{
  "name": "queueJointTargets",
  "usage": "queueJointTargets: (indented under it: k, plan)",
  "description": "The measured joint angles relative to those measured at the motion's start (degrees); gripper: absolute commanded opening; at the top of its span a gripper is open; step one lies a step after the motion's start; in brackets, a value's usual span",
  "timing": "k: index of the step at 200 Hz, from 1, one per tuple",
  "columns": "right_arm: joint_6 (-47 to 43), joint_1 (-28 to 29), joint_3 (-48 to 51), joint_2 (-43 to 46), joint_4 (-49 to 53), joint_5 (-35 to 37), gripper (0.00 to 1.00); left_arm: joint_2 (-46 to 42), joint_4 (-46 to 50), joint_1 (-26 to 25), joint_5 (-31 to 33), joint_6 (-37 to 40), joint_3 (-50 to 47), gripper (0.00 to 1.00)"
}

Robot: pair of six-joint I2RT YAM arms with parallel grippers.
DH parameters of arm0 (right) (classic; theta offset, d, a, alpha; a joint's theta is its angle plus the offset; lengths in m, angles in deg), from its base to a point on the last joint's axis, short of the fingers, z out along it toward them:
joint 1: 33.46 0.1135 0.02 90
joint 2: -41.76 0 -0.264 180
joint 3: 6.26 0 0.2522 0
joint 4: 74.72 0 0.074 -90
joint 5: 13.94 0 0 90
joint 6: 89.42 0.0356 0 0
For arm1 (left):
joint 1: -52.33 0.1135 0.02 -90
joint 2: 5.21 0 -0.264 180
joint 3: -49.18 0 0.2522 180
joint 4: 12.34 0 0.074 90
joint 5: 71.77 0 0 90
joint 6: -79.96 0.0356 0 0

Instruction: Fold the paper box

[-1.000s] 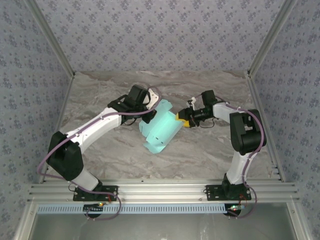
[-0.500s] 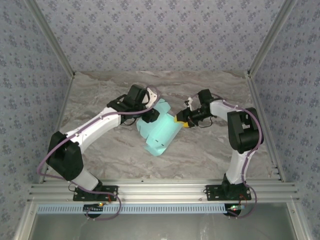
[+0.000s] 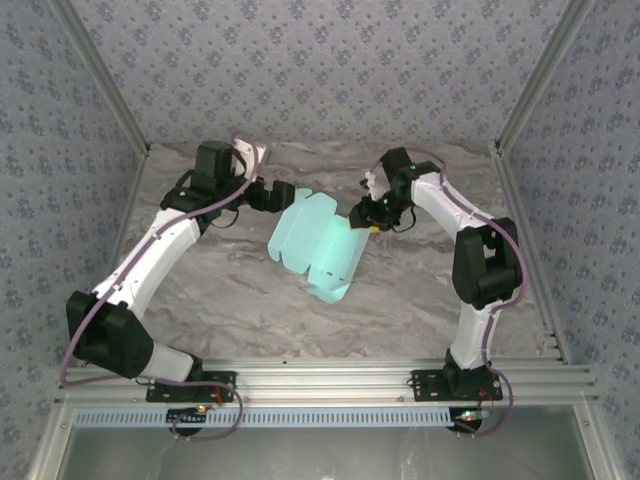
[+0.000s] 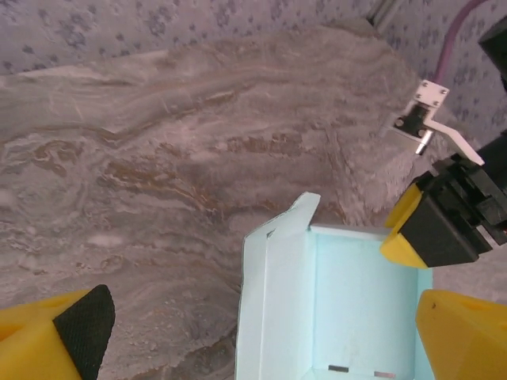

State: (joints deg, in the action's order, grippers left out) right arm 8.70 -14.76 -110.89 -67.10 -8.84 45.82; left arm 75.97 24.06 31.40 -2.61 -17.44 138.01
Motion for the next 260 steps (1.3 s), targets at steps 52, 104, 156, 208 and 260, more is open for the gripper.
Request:
queueJointTargets:
  k: [52,104,156,208,260]
  plan:
    - [-1.4,3.8,-11.8,-0.9,15.8,19.5,0.33,-0.7,-5.2,3.7,-3.0,-3.8,-5.1,0.99]
    - [-4.0,4.2,-24.2,-7.8,25.3,31.6,0.38,3.1,-11.7,4.1,-7.1,-7.4,-11.3,0.97]
    - [-5.1,5.7,-31.0,-13.4,28.7,34.5,0.48,5.2,-17.1,4.1,-8.3,-10.3,-17.9,0.95]
    - [-5.4,7.6,-31.3,-19.1,28.4,35.5,0.57,7.3,-20.3,4.1,-7.5,-12.3,-18.2,0.89]
    - [-4.4,6.6,-29.1,-15.9,23.2,32.5,0.62,10.1,-22.9,3.3,-6.3,-13.2,-18.1,0.89]
